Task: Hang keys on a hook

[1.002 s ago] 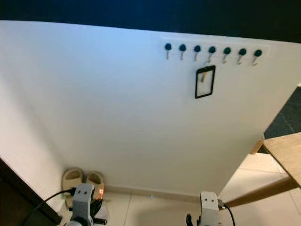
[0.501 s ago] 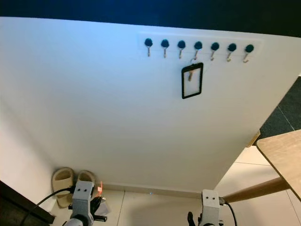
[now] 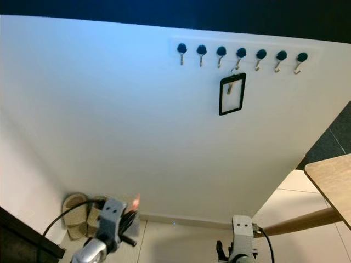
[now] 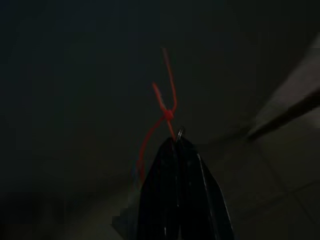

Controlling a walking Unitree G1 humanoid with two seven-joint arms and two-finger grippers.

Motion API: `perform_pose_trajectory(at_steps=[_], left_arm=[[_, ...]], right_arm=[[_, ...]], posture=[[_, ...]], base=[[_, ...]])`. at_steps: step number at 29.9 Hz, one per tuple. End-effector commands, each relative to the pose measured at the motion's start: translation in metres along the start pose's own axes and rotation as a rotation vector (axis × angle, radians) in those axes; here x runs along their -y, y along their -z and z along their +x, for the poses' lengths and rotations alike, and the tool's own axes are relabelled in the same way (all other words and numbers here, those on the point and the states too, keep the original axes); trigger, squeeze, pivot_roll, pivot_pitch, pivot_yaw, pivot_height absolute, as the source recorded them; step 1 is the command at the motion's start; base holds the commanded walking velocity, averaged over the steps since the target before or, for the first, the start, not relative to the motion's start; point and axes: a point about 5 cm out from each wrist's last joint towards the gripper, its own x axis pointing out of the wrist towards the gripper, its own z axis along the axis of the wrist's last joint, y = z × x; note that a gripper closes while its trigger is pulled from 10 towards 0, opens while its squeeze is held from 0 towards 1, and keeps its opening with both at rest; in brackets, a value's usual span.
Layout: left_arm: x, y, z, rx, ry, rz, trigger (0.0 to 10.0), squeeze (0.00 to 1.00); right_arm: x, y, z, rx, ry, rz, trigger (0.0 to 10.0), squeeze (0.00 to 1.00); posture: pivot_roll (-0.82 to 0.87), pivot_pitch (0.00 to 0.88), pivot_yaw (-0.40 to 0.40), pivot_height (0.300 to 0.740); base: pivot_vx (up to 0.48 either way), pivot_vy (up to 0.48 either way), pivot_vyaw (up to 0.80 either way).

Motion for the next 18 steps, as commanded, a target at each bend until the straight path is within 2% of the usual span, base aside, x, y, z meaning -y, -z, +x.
perform_pose_trajectory(at_steps=[1, 3, 4, 6, 7, 8, 9, 10, 12, 13, 16, 18], left_arm=[[0.002, -0.029, 0.013, 0.097, 0.088, 0.086, 10.0, 0.00], [0.003, -0.052, 0.021, 0.159, 0.129, 0.138, 10.0, 0.00], [0.003, -0.052, 0.021, 0.159, 0.129, 0.138, 10.0, 0.00], [-0.005, -0.101, 0.035, 0.282, 0.141, 0.223, 10.0, 0.00], [-0.005, -0.101, 0.035, 0.282, 0.141, 0.223, 10.0, 0.00], [-0.011, -0.150, 0.041, 0.415, 0.140, 0.288, 10.0, 0.00], [-0.012, -0.165, 0.041, 0.460, 0.140, 0.309, 10.0, 0.00], [-0.012, -0.165, 0.041, 0.460, 0.140, 0.309, 10.0, 0.00], [-0.014, -0.185, 0.040, 0.507, 0.150, 0.355, 10.0, 0.00], [-0.014, -0.185, 0.040, 0.507, 0.150, 0.355, 10.0, 0.00], [-0.017, -0.204, 0.038, 0.528, 0.147, 0.426, 10.0, 0.00], [-0.018, -0.207, 0.037, 0.526, 0.141, 0.437, 10.0, 0.00]], right_arm=[[-0.005, -0.014, 0.003, 0.081, -0.036, -0.048, 10.0, 0.00], [-0.007, -0.022, 0.003, 0.126, -0.053, -0.066, 10.0, 0.00], [-0.007, -0.022, 0.003, 0.126, -0.053, -0.066, 10.0, 0.00], [-0.009, -0.034, 0.005, 0.197, -0.057, -0.056, 10.0, 0.00], [-0.009, -0.034, 0.005, 0.197, -0.057, -0.056, 10.0, 0.00], [-0.010, -0.048, 0.005, 0.277, -0.047, -0.034, 10.0, 0.00], [-0.011, -0.055, 0.005, 0.319, -0.043, -0.026, 10.0, 0.00], [-0.011, -0.055, 0.005, 0.319, -0.043, -0.026, 10.0, 0.00], [-0.013, -0.068, 0.003, 0.406, -0.044, -0.031, 10.0, 0.00], [-0.013, -0.068, 0.003, 0.406, -0.044, -0.031, 10.0, 0.00], [-0.016, -0.088, -0.001, 0.539, -0.038, -0.058, 10.0, 0.00], [-0.016, -0.092, -0.002, 0.565, -0.033, -0.058, 10.0, 0.00]], posture=[[0.05, 0.060, -0.021, 0.740], [0.05, 0.061, -0.021, 0.740], [0.05, 0.061, -0.021, 0.740], [0.05, 0.064, -0.016, 0.740], [0.05, 0.064, -0.016, 0.740], [0.05, 0.067, -0.014, 0.740], [0.05, 0.067, -0.014, 0.740], [0.05, 0.067, -0.014, 0.740], [0.04, 0.069, -0.011, 0.740], [0.04, 0.069, -0.011, 0.740], [0.04, 0.071, -0.010, 0.740], [0.04, 0.071, -0.010, 0.740]], base=[[0.000, 0.000, 0.00], [0.000, 0.000, 0.00], [0.000, 0.000, 0.00], [0.000, 0.000, 0.00], [0.000, 0.000, 0.00], [0.000, 0.000, 0.00], [0.000, 0.000, 0.00], [0.000, 0.000, 0.00], [0.000, 0.000, 0.00], [0.000, 0.000, 0.00], [0.000, 0.000, 0.00], [0.000, 0.000, 0.00]])
